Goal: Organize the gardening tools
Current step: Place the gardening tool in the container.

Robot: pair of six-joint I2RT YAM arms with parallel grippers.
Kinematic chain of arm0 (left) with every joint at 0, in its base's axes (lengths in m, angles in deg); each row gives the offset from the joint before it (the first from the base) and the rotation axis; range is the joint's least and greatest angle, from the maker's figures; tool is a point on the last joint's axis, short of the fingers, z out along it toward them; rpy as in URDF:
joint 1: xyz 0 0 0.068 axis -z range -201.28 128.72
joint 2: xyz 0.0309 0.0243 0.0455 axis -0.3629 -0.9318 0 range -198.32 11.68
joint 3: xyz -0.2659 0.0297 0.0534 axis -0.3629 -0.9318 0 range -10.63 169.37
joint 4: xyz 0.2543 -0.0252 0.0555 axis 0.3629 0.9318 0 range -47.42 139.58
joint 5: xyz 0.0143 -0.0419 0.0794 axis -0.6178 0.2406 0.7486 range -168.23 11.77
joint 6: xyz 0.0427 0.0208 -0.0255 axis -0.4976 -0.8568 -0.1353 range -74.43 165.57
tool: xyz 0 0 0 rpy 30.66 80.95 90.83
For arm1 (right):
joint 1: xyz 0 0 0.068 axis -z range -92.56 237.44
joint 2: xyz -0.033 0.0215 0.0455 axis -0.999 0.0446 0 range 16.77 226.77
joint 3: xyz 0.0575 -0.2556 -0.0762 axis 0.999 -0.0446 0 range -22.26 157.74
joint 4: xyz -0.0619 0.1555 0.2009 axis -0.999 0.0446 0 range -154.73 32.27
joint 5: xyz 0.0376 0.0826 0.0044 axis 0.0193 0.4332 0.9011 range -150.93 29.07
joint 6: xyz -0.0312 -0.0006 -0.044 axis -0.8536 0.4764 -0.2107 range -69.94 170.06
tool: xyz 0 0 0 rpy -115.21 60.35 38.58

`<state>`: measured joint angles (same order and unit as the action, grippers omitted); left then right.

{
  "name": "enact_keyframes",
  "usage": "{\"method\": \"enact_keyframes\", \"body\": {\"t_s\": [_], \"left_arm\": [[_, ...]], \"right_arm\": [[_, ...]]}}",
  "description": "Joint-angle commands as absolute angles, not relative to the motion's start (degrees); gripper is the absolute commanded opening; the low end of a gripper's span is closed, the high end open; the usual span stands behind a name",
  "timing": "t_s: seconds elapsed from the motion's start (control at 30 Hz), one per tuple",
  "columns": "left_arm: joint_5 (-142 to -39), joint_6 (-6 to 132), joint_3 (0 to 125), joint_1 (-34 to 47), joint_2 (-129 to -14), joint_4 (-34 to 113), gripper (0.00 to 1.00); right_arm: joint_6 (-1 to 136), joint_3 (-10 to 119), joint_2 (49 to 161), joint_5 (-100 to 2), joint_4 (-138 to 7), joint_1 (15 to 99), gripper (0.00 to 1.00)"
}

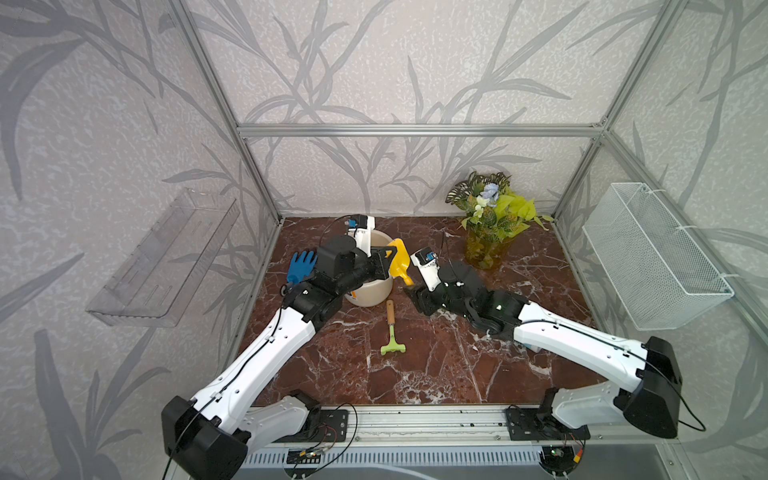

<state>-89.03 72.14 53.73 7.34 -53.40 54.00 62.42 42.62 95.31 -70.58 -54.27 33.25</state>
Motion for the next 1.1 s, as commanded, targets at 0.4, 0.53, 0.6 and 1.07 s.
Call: {"method": "enact_keyframes", "body": {"t_s": [0.4, 0.53, 0.6, 1.07], "left_arm": [[-55.7, 57.3, 64.2, 5.3, -57.0, 54.9, 0.0], [-53.5, 57.2, 61.0, 4.6, -58.7, 50.5, 0.0], [-51.7, 57.1, 58.9, 4.5, -59.5, 48.0, 0.0], [-47.0, 56.8, 50.9, 2.7, -67.7, 39.3, 0.04]], "right_arm": [[67.2, 35.2, 85.3, -77.7, -57.3, 37.3, 0.66], [67.4, 34.2, 84.4, -77.8, -57.4, 37.4, 0.66], [67.5, 33.6, 83.8, -77.7, -57.5, 37.4, 0.66], [67.8, 30.7, 81.4, -77.8, -58.2, 37.6, 0.66]]}}
